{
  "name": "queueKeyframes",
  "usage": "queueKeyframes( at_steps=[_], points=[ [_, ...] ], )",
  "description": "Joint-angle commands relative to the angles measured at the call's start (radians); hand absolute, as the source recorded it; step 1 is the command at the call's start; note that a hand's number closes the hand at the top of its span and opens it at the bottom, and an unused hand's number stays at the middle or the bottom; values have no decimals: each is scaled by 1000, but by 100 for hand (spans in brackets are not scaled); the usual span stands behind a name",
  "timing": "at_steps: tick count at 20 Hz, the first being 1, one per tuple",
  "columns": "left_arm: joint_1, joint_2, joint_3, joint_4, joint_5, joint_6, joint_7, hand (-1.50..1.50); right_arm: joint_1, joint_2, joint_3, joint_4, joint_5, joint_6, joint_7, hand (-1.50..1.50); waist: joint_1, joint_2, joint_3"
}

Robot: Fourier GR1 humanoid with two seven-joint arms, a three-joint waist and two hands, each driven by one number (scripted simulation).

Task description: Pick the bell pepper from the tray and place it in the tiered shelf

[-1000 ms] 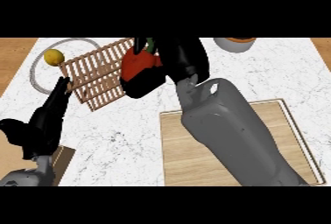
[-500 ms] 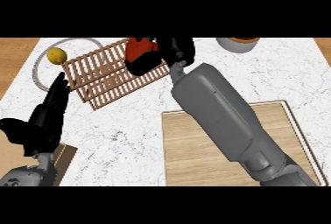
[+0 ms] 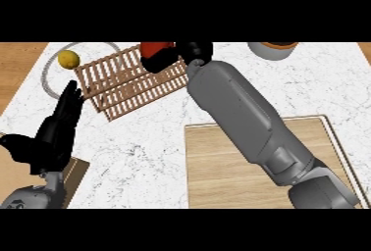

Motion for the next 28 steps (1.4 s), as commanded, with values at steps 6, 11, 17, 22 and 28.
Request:
queueKeyframes(
  at_steps=[6, 11, 17, 22, 28],
  points=[
    [-55, -9, 29, 35, 6, -6, 25, 0, -104, 0, -45, 204, -165, 97, -162, -150, -14, -1, 0],
    [-41, -38, 5, 68, -35, 7, -30, 0, -107, 0, -16, 247, -267, 41, -260, -150, 9, 5, 0],
    [-8, -18, 16, -17, -23, -4, 33, 0, -176, 0, -151, 218, -353, 31, -280, -150, -20, -7, 1],
    [53, -24, 26, -56, -30, 3, 13, 0, -159, -93, -212, 226, -358, 5, -251, -150, -37, -13, 1],
    [52, -4, 56, -57, -32, 0, 43, 0, -63, -240, -259, 184, -390, 93, -180, -150, -61, -18, 1]
  ],
)
